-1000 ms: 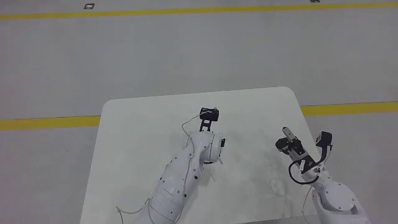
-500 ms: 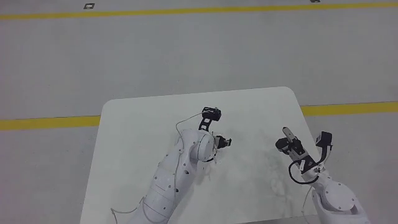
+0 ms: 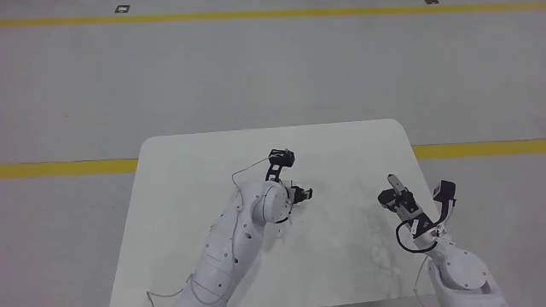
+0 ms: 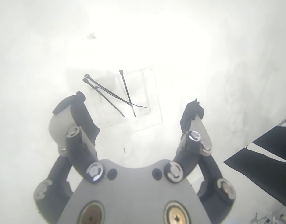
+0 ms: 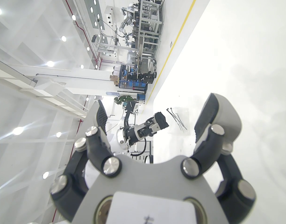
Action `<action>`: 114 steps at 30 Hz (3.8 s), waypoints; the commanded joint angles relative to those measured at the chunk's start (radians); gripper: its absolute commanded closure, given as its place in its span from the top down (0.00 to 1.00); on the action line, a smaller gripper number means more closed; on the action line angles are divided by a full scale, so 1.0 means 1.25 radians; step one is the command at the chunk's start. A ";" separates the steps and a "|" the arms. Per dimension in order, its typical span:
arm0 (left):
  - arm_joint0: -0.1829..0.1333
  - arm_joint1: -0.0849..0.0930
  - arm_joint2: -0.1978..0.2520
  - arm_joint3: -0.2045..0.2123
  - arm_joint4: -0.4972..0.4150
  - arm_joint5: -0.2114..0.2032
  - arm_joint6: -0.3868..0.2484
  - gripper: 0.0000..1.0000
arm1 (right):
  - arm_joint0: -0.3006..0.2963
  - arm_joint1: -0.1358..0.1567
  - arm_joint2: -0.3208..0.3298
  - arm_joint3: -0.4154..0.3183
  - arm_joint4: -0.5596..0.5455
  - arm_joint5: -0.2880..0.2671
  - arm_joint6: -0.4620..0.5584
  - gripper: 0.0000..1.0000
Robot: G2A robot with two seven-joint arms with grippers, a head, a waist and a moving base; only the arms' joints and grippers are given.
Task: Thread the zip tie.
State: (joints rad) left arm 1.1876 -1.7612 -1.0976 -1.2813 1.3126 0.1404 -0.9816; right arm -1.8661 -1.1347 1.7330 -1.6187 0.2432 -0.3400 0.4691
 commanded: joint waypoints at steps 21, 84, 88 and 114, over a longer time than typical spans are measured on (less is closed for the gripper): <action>-0.016 0.016 0.053 0.029 -0.049 0.020 0.032 0.25 | 0.000 0.000 0.000 0.000 0.000 0.000 0.000 1.00; -0.087 0.050 0.143 0.123 -0.138 0.114 0.094 0.21 | 0.000 0.000 0.000 0.000 0.000 0.000 0.000 1.00; -0.093 0.051 0.146 0.135 -0.147 0.116 0.100 0.21 | 0.000 0.000 0.000 0.000 0.000 0.000 0.000 1.00; -0.121 0.059 0.171 0.164 -0.194 0.139 0.124 0.00 | 0.000 0.000 0.000 0.000 0.000 0.000 0.000 1.00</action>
State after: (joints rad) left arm 1.0363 -1.6883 -0.8855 -1.0742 1.0706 0.3130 -0.8260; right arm -1.8661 -1.1347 1.7330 -1.6187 0.2432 -0.3400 0.4691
